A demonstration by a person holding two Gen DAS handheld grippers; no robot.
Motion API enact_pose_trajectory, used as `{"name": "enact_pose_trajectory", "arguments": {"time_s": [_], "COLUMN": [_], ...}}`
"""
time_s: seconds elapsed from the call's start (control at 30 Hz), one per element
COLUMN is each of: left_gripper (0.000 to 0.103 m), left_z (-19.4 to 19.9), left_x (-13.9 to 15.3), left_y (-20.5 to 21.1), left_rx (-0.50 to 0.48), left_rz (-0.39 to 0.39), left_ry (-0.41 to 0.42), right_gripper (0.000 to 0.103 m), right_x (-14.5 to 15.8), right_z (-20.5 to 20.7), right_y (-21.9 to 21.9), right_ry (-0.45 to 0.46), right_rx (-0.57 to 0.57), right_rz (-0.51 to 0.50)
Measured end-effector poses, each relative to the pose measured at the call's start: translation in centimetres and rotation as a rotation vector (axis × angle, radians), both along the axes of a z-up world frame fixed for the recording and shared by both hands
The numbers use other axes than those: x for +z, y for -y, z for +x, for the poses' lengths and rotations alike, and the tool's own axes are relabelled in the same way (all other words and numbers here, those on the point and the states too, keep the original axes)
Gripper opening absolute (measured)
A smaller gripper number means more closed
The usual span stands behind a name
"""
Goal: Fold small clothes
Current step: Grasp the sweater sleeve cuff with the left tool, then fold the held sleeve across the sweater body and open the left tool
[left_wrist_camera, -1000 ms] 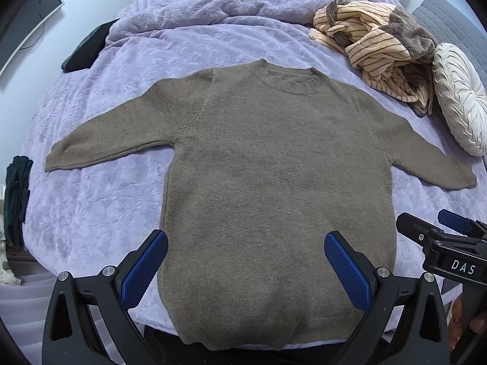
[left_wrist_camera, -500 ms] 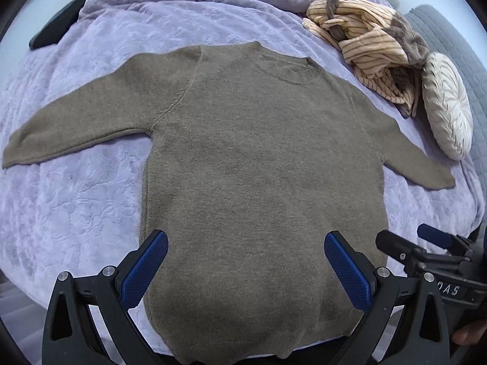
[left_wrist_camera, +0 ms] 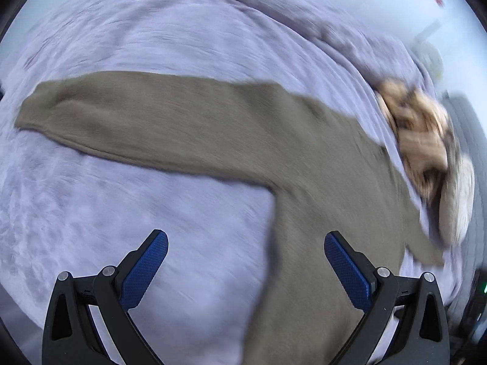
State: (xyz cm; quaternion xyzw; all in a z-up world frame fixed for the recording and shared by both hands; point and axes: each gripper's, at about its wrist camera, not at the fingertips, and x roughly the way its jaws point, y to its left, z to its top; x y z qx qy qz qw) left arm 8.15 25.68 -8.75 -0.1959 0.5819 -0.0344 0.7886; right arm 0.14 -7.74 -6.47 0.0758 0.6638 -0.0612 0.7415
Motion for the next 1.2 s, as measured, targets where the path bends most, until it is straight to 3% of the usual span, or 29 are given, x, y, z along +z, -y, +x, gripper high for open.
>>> {"name": "enact_pose_trajectory", "arguments": {"time_s": [0.13, 0.27, 0.4, 0.57, 0.67, 0.77, 0.87, 0.93, 1.0, 1.07, 1.2], "left_gripper": [0.103, 0.103, 0.103, 0.103, 0.103, 0.102, 0.083, 0.061, 0.017, 0.016, 0.016], "left_z": [1.8, 3.0, 3.9, 5.0, 5.6, 6.4, 6.5, 6.6, 6.4, 6.3, 6.8], "left_x": [-2.8, -6.9, -10.2, -9.5, -8.6, -9.3, -10.0, -9.8, -9.5, -8.5, -3.2], "left_y": [-8.6, -13.4, -15.6, -16.4, -16.3, -15.9, -16.2, -16.0, -16.3, -15.9, -11.8], "left_rx": [0.205, 0.311, 0.375, 0.360, 0.314, 0.335, 0.404, 0.424, 0.410, 0.407, 0.283], "left_rz": [-0.072, -0.196, -0.360, -0.480, -0.464, -0.418, -0.393, -0.367, -0.402, -0.422, -0.343], "left_ry": [0.024, -0.003, 0.002, 0.128, 0.167, 0.120, 0.088, 0.099, 0.139, 0.177, 0.276], "right_gripper": [0.103, 0.103, 0.103, 0.103, 0.103, 0.103, 0.103, 0.103, 0.103, 0.103, 0.103], "right_x": [-0.6, -1.6, -2.3, -2.7, -2.8, -3.0, -3.0, -3.1, -3.2, -3.5, -3.5], "right_z": [0.6, 1.3, 1.7, 2.1, 2.4, 2.5, 2.4, 2.3, 2.2, 2.1, 2.3], "right_y": [-2.1, -4.5, -6.9, -9.1, -9.8, -10.2, -10.1, -9.7, -9.2, -8.2, -6.1], "right_ry": [-0.017, -0.038, -0.052, -0.059, -0.059, -0.056, -0.050, -0.048, -0.049, -0.054, -0.043], "right_rx": [0.027, 0.068, 0.108, 0.139, 0.142, 0.142, 0.141, 0.139, 0.135, 0.130, 0.123], "right_rz": [0.005, 0.023, 0.034, 0.045, 0.058, 0.069, 0.080, 0.089, 0.104, 0.129, 0.155]}}
